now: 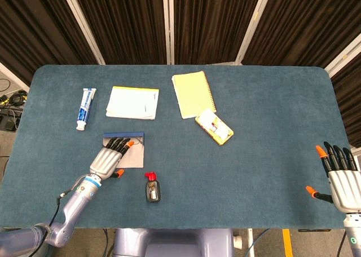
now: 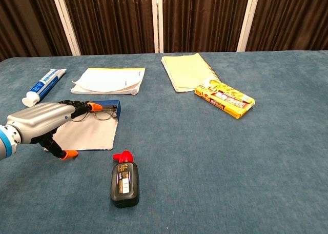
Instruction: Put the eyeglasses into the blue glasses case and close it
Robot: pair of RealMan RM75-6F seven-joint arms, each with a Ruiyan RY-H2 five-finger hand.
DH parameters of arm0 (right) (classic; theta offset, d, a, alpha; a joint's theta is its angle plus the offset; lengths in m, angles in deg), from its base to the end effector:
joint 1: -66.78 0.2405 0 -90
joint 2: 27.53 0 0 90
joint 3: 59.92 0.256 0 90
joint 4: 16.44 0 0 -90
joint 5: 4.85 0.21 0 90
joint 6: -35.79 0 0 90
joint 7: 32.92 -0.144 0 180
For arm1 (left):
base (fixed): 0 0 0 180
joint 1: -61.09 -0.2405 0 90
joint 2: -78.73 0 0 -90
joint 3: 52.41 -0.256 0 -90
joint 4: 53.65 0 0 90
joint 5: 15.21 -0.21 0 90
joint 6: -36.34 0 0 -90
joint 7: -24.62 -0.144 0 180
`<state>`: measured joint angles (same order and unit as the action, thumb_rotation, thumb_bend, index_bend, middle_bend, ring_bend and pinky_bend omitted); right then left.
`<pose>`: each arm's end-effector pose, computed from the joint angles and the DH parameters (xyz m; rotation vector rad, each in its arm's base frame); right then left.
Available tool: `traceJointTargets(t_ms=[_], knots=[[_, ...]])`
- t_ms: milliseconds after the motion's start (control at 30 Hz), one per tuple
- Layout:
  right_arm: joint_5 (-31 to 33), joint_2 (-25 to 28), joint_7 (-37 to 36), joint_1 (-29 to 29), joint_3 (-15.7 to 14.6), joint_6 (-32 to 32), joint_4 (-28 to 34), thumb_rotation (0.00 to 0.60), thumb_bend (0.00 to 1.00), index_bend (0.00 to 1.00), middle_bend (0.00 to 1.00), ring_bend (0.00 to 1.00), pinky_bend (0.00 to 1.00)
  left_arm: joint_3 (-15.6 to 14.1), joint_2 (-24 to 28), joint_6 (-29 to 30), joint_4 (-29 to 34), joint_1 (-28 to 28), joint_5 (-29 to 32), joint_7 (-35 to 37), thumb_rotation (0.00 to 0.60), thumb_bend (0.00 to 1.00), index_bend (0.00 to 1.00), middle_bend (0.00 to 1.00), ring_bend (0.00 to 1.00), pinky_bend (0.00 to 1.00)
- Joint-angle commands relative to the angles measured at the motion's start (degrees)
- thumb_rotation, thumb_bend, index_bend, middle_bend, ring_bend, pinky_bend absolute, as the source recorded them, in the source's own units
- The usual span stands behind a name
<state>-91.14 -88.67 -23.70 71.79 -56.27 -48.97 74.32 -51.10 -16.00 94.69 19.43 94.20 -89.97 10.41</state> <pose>-0.3179 -0.1855 0.1800 1.4510 -0.7067 0.7368 -0.2229 0.2937 -0.0502 -1.9201 -0.9289 -0.7975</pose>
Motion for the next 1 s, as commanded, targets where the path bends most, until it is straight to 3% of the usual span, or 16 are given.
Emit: traceJointTargets(t_ms=[33,533,800,1000], knots=[[0.0,0.0,-0.1,0.0,0.0,-0.1,0.0,0.600,0.00,0.00,0.00,0.00,0.00,0.2,-0.3,-0.1,-0.4,-0.1,0.0,0.1,0.600,0.30,0.00,0.00,0.00,0.00],[0.1,-0.1,0.0,0.1,0.0,0.3,-0.1,0.600,0.00,0.00,0.00,0.00,0.00,0.5,-2.0,-1.1,-3.7,-0.4,-0.7,2.1,0.600,0.31,0.00,0.00,0.00,0.00],[0.2,-0.1,0.1,0.1,0.0,0.3,-0.1,0.600,0.00,0.00,0.00,0.00,0.00,0.6,-2.1,-1.3,-4.3,-0.5,-1.1,3.2,0.600,0.51,0.00,0.00,0.00,0.00],[0.2,-0.1,0.0,0.2,0.0,0.5,-0.1,0.600,0.00,0.00,0.00,0.00,0.00,1.1,-1.5,-0.8,-3.8,-0.6,-1.5,3.3,0.600,0.54,0.00,0.00,0.00,0.00]])
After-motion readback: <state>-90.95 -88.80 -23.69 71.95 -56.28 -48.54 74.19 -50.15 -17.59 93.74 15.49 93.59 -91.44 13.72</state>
